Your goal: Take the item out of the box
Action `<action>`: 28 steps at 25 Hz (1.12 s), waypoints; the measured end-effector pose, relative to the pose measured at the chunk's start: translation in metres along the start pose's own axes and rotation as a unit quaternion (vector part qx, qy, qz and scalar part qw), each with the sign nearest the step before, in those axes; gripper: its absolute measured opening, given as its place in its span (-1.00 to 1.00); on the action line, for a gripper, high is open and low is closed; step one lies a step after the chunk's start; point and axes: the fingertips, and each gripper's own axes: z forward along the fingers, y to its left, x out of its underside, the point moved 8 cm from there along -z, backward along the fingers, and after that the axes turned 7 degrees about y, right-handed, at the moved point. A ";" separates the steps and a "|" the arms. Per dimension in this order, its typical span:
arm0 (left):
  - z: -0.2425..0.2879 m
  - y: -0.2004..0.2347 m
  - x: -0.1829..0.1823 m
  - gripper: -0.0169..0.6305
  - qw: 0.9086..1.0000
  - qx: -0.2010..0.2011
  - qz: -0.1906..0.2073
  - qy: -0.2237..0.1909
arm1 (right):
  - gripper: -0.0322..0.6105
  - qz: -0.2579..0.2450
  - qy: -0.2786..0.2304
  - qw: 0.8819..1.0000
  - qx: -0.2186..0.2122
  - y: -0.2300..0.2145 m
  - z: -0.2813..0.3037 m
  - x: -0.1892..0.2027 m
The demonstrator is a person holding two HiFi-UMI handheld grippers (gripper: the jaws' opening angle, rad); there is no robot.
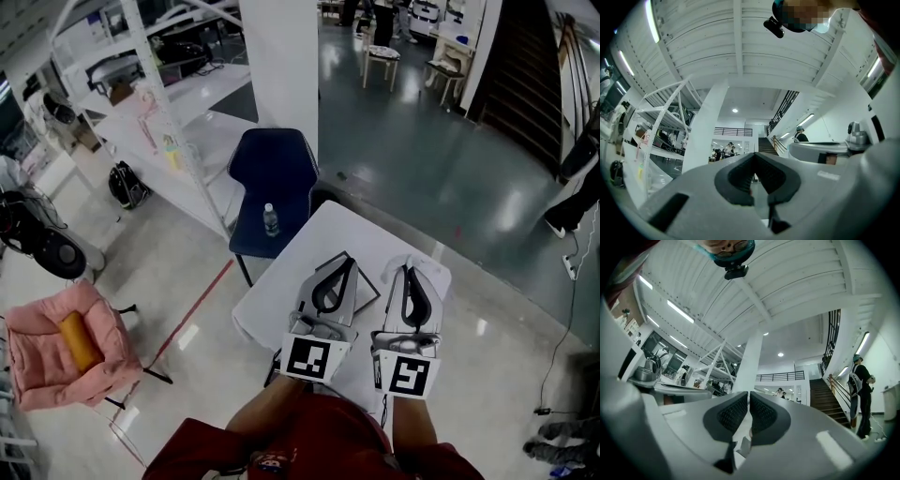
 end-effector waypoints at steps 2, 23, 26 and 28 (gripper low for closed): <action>-0.003 -0.001 -0.003 -0.94 1.000 0.000 0.000 -0.004 | -0.85 0.007 -0.010 1.000 0.000 0.003 0.000 -0.002; -0.007 0.008 -0.004 -0.94 0.999 -0.019 0.030 -0.015 | -0.86 0.011 0.000 1.000 -0.007 0.011 0.010 0.004; -0.007 0.007 -0.005 -0.94 0.999 -0.018 0.031 -0.013 | -0.86 0.011 0.000 1.000 -0.008 0.012 0.011 0.004; -0.007 0.006 -0.004 -0.94 0.999 -0.017 0.032 -0.012 | -0.86 0.010 0.001 1.000 -0.009 0.012 0.011 0.004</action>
